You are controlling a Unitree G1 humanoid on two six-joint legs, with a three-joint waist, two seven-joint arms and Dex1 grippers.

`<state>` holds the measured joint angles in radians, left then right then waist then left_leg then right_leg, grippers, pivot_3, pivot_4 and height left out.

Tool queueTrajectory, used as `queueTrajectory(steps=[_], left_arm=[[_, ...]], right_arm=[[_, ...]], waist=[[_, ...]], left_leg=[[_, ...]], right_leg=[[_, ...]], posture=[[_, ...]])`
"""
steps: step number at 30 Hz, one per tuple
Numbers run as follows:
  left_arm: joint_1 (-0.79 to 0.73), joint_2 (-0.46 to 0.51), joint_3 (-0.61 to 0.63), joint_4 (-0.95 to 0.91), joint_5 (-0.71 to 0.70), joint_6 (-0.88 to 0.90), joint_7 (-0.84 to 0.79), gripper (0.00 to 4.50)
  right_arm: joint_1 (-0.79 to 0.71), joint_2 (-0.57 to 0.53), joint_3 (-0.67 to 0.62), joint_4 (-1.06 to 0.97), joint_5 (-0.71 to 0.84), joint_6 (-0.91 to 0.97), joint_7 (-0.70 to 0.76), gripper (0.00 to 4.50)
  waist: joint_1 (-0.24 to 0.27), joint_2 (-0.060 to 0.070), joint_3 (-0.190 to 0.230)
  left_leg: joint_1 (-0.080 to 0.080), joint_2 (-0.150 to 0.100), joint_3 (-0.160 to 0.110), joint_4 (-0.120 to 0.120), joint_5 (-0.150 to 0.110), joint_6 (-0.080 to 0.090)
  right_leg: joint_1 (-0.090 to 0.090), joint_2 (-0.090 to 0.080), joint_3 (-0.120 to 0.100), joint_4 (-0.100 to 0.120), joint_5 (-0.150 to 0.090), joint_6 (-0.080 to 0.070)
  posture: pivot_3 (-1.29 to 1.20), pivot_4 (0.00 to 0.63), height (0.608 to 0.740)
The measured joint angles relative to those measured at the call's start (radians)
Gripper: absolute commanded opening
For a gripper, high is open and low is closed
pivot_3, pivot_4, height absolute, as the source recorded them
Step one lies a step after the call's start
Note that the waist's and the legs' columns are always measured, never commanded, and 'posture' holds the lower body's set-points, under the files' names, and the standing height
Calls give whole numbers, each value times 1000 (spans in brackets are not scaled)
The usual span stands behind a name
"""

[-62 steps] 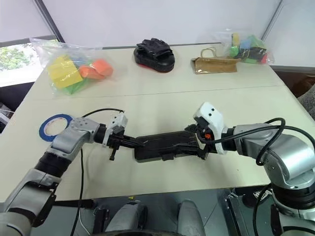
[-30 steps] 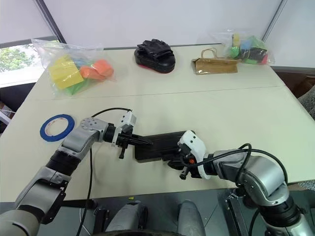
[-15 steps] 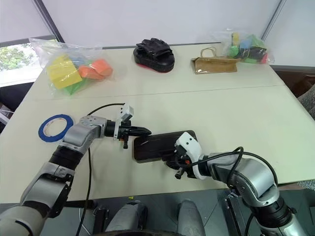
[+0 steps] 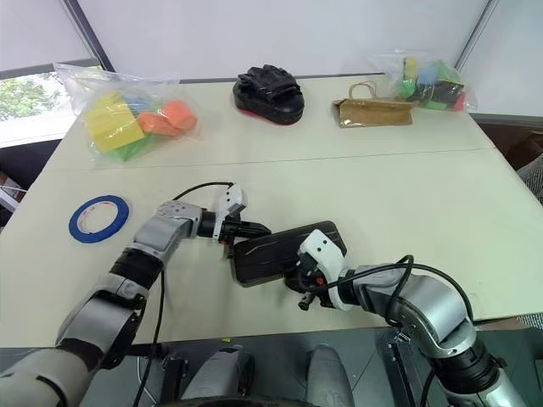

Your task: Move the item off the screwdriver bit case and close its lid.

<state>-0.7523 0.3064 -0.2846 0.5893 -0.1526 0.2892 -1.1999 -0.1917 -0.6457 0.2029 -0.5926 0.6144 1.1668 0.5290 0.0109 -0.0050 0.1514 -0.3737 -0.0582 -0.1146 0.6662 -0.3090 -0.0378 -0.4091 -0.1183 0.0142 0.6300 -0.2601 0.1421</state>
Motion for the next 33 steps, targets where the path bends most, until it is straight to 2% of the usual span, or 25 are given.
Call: queueTrajectory(steps=[8, 24, 33], left_arm=[[-30, -44, -3, 54, 29, -61, -19, 0], [-8, -44, -9, 1, 77, -83, -25, 0], [11, -36, -3, -30, 86, -74, -25, 0]], right_arm=[[-14, -1, 44, 25, -44, -67, 5, 35], [-52, -12, 87, 55, -79, -95, 51, 35], [-123, -57, 194, 103, -148, -192, 131, 35]], waist=[[-8, 0, 0], [-23, 0, 0], [-27, -1, -1]], left_leg=[[1, 0, 0, 0, 0, 0], [1, 1, -1, -1, 0, 0], [2, 1, -1, -1, 0, 0]], right_leg=[[0, 0, 0, 0, 0, 0], [0, 1, 0, 1, 0, 0], [1, 1, -1, 1, 0, 0]], posture=[[0, 150, 740], [0, 150, 740], [0, 150, 740]])
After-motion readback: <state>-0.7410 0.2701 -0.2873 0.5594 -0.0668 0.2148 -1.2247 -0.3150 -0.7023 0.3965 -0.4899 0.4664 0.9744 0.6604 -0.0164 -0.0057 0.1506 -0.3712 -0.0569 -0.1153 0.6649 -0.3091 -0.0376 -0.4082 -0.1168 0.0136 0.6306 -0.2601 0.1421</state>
